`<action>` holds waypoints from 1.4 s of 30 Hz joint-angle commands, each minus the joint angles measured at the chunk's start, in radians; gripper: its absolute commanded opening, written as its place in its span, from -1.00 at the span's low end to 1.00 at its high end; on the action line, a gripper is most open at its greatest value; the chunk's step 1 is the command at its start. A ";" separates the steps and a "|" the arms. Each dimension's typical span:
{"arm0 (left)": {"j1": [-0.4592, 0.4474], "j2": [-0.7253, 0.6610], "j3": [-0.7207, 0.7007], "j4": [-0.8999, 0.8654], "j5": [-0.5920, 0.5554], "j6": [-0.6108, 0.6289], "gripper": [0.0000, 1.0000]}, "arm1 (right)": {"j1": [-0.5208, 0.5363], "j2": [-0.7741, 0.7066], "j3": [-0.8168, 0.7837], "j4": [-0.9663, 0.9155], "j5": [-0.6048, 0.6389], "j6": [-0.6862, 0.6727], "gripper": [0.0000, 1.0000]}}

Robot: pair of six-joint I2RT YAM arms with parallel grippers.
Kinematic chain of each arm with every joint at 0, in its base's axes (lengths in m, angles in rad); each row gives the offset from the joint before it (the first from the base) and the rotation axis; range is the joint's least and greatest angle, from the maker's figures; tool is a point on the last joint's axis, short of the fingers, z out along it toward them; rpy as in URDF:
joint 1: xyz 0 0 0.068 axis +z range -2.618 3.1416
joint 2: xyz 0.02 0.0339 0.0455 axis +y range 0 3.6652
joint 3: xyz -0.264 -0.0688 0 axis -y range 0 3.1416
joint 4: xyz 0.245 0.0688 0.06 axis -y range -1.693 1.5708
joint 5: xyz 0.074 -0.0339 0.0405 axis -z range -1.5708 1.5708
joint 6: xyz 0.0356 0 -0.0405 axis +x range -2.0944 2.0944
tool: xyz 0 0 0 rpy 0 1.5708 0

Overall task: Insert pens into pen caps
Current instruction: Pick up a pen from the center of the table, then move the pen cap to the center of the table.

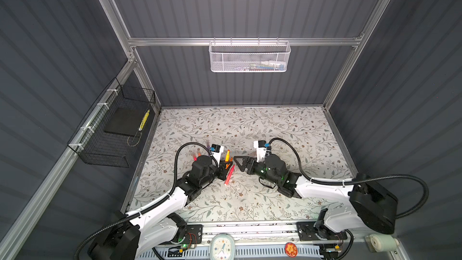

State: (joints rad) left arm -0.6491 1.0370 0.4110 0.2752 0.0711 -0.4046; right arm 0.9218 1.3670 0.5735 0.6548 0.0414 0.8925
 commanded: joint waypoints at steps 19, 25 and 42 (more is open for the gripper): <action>0.000 -0.098 -0.014 -0.125 -0.040 -0.051 -1.00 | -0.150 -0.107 -0.012 -0.559 0.086 -0.251 0.39; 0.000 -0.101 -0.008 -0.130 -0.034 -0.053 -1.00 | -0.153 0.083 0.105 -0.595 -0.021 -0.285 0.24; 0.000 -0.072 0.002 -0.123 -0.034 -0.049 -1.00 | -0.152 0.313 0.295 -0.693 -0.014 -0.331 -0.16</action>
State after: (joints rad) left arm -0.6468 0.9604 0.3824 0.1535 0.0269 -0.4496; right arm 0.7712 1.6600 0.8494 0.0189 0.0185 0.5678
